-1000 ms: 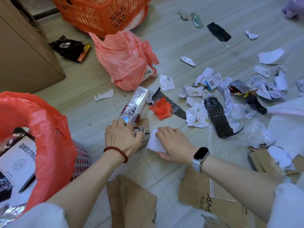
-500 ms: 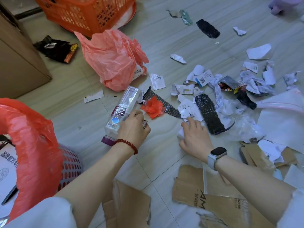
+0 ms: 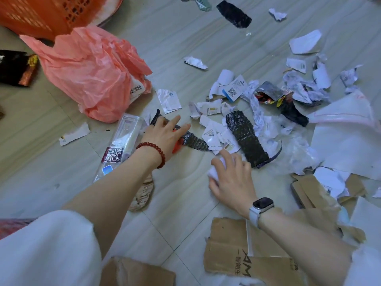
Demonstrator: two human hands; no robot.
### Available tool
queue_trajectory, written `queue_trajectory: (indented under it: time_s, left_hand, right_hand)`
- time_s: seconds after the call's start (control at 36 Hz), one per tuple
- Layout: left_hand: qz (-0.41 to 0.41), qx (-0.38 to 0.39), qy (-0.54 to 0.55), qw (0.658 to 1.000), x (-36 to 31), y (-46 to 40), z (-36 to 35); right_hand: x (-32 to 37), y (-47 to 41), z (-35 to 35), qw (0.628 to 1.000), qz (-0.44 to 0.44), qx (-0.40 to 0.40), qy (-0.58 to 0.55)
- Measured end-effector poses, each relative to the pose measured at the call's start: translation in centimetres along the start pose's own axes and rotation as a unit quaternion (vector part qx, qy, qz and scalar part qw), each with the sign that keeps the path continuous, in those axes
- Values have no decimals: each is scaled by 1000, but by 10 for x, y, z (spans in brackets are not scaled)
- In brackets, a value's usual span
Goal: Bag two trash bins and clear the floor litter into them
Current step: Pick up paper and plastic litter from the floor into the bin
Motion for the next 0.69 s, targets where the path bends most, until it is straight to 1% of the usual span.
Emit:
queue_trajectory:
  time_s: [0.08, 0.14, 0.19, 0.28, 0.42, 0.47, 0.58, 0.64, 0.69]
  left_hand:
    - [-16, 62, -13, 998, 0, -10, -17]
    - [0, 120, 14, 993, 3, -11, -24]
    - [8, 136, 52, 989, 6, -11, -27]
    - [6, 94, 100, 991, 13, -9, -24]
    - [-10, -6, 95, 995, 9, 0, -20]
    - [-6, -48, 107, 993, 8, 5, -20]
    - [-33, -118, 105, 987, 0, 16, -20]
    - [-33, -145, 89, 985, -2, 20, -19]
    - [-35, -154, 79, 984, -5, 24, -19]
  right_hand:
    - [0, 1, -4, 1000, 3, -19, -8]
    - [0, 1, -5, 999, 7, -28, -14]
    - [0, 1, -6, 999, 8, -30, -17]
    - [0, 1, -6, 999, 8, -35, -17]
    - [-1, 1, -6, 999, 12, -35, -17]
    - [-1, 1, -6, 999, 10, -32, -17]
    - [-1, -1, -6, 1000, 6, -24, -7]
    - [0, -1, -5, 1000, 6, -18, 0]
    - [0, -1, -3, 1000, 5, -13, 6]
Point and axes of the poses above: each hand's wrist, its own y-axis away from the middle knuckle, its own z-axis out of the back of the hand, x = y × z, the point moved 5 cm from there along -y, towards the middle knuckle, and after that the axes turned 1 degree about -y, right-handed, at the moved point
